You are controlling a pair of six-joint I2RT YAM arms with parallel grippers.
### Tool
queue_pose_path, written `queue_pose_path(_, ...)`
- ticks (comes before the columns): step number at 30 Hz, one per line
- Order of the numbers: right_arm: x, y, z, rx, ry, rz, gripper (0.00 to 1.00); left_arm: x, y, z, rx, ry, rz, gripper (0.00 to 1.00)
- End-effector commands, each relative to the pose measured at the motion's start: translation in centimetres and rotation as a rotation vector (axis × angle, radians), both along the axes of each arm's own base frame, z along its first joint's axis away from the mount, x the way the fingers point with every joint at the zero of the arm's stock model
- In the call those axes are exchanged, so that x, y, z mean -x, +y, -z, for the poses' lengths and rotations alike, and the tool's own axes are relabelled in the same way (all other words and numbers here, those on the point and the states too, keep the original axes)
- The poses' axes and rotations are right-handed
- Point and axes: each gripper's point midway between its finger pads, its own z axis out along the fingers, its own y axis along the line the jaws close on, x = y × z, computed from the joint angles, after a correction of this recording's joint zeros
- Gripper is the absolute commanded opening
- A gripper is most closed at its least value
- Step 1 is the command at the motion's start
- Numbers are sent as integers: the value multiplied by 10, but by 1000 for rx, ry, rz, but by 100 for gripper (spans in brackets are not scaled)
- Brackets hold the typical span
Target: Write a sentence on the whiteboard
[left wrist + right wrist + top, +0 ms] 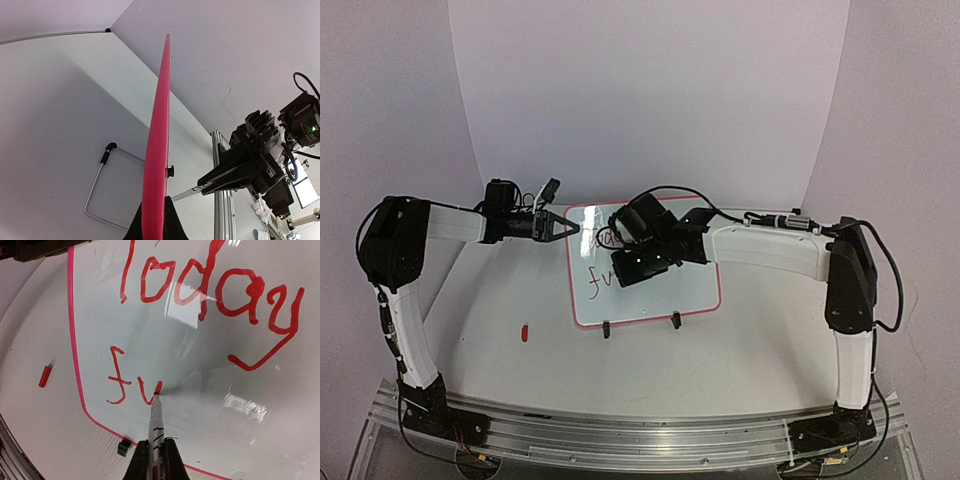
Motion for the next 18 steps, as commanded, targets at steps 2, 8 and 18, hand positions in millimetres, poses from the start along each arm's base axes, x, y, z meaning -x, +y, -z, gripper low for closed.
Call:
queue_pose_path(2, 3, -15, 20, 56, 44, 29, 0, -13, 0, 23, -77, -74, -76, 0)
queue_pose_path(8, 4, -17, 24, 65, 56, 32, 0, -13, 0, 23, -78, -72, -76, 0)
queue_pose_path(18, -1, -18, 15, 70, 18, 35, 0, -13, 0, 23, -78, -74, -76, 0)
